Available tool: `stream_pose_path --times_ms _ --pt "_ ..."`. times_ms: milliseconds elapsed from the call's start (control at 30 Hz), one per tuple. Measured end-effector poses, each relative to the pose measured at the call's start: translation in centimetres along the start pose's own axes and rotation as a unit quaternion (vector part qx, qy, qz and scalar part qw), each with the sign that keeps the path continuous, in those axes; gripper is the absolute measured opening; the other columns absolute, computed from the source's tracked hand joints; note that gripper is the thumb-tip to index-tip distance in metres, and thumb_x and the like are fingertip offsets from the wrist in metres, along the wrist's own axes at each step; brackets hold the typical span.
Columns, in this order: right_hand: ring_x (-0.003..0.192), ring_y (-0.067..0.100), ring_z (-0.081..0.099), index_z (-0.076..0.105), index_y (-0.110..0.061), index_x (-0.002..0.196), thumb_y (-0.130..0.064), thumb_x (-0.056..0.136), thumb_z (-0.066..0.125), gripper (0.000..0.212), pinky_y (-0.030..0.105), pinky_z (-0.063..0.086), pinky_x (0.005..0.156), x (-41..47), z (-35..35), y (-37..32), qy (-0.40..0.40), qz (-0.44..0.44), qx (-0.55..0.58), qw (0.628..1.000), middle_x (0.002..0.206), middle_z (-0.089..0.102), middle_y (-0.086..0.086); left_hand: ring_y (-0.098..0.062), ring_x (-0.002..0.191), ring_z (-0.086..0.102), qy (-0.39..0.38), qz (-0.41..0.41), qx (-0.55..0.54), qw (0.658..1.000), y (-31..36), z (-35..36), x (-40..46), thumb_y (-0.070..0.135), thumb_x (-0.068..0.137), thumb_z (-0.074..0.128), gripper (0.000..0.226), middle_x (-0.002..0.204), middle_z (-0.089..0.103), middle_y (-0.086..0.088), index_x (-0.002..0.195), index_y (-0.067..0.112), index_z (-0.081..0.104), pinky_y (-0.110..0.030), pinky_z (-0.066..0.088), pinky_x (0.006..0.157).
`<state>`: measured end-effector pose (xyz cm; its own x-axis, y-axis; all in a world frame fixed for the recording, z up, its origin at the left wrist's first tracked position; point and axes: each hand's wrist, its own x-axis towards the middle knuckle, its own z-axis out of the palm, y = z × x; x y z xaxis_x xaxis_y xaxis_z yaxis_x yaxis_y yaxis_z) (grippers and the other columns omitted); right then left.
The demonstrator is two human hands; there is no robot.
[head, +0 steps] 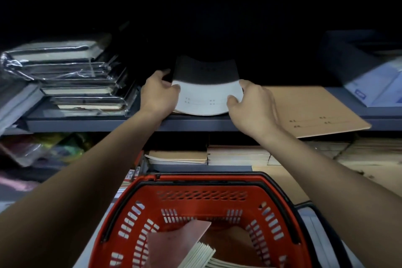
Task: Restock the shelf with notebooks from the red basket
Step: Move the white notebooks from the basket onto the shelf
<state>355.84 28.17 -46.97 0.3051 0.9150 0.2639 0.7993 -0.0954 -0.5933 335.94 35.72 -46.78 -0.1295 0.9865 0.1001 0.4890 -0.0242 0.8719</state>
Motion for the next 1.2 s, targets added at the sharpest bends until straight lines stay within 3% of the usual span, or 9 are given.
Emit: stream_pose_path --times_ms 133,267,367,467,667,900,1100,1200 --pt "0.115 0.034 0.064 0.053 -0.014 0.15 -0.053 0.099 0.061 0.064 0.036 0.052 0.081 -0.4 -0.1 0.3 -0.016 -0.031 -0.077 0.996 0.137 0.059 0.018 -0.016 0.124 0.061 -0.014 0.063 0.093 0.994 -0.9 -0.6 -1.3 0.036 0.096 0.063 0.041 0.128 0.071 0.006 0.136 0.027 0.066 -0.023 0.04 0.1" --pt "0.131 0.028 0.056 0.06 -0.023 0.144 -0.074 0.083 0.068 0.08 0.036 0.048 0.095 -0.1 -0.8 0.7 -0.069 -0.032 -0.108 0.991 0.146 0.057 0.008 -0.018 0.139 0.051 -0.071 0.113 0.156 0.979 -1.6 -1.7 -2.9 0.062 0.087 0.07 0.072 0.148 0.058 0.003 0.146 0.024 0.057 -0.028 0.038 0.109" --pt "0.134 0.023 0.054 0.064 -0.025 0.141 -0.072 0.08 0.074 0.077 0.036 0.047 0.103 0.2 -0.9 1.1 -0.071 -0.043 -0.078 0.993 0.147 0.058 0.002 -0.019 0.137 0.052 -0.073 0.143 0.181 0.97 -2.3 -2.1 -3.3 0.068 0.076 0.078 0.087 0.146 0.06 0.0 0.147 0.023 0.056 -0.03 0.042 0.111" --pt "0.134 0.023 0.054 0.065 -0.026 0.14 -0.069 0.077 0.079 0.077 0.037 0.046 0.105 0.3 -1.2 1.5 -0.074 -0.055 -0.066 0.994 0.146 0.058 0.002 -0.02 0.137 0.052 -0.082 0.15 0.181 0.969 -2.8 -2.3 -3.2 0.078 0.067 0.076 0.094 0.143 0.062 0.003 0.145 0.029 0.057 -0.04 0.045 0.113" --pt "0.135 0.019 0.054 0.068 -0.026 0.136 -0.058 0.076 0.086 0.07 0.033 0.045 0.105 0.6 -1.0 2.0 -0.064 -0.063 -0.03 0.995 0.144 0.062 -0.003 -0.018 0.131 0.058 -0.049 0.155 0.152 0.975 -3.4 -2.3 -3.1 0.067 0.071 0.081 0.078 0.137 0.067 0.005 0.138 0.031 0.064 -0.043 0.049 0.11" --pt "0.133 0.019 0.057 0.07 -0.025 0.134 -0.055 0.078 0.086 0.066 0.033 0.048 0.105 0.8 -0.7 2.1 -0.054 -0.057 -0.023 0.997 0.143 0.063 -0.003 -0.012 0.126 0.063 -0.01 0.167 0.146 0.975 -3.7 -1.8 -3.5 0.061 0.074 0.082 0.072 0.133 0.07 0.001 0.135 0.026 0.068 -0.036 0.052 0.107" --pt "0.131 0.022 0.056 0.068 -0.029 0.135 -0.056 0.081 0.083 0.063 0.031 0.045 0.097 0.4 -0.5 2.1 -0.05 -0.048 -0.033 0.997 0.145 0.059 0.002 -0.021 0.115 0.069 0.024 0.186 0.199 0.962 -3.8 -1.8 -4.3 0.064 0.083 0.073 0.065 0.124 0.074 -0.004 0.137 0.027 0.067 -0.039 0.057 0.096" --pt "0.129 0.023 0.057 0.066 -0.028 0.138 -0.056 0.085 0.08 0.062 0.031 0.046 0.096 0.2 -0.3 2.2 -0.05 -0.056 -0.048 0.996 0.143 0.061 0.003 -0.028 0.117 0.067 0.021 0.198 0.238 0.951 -3.9 -1.7 -4.6 0.061 0.091 0.066 0.066 0.131 0.071 -0.004 0.145 0.024 0.059 -0.044 0.056 0.097"
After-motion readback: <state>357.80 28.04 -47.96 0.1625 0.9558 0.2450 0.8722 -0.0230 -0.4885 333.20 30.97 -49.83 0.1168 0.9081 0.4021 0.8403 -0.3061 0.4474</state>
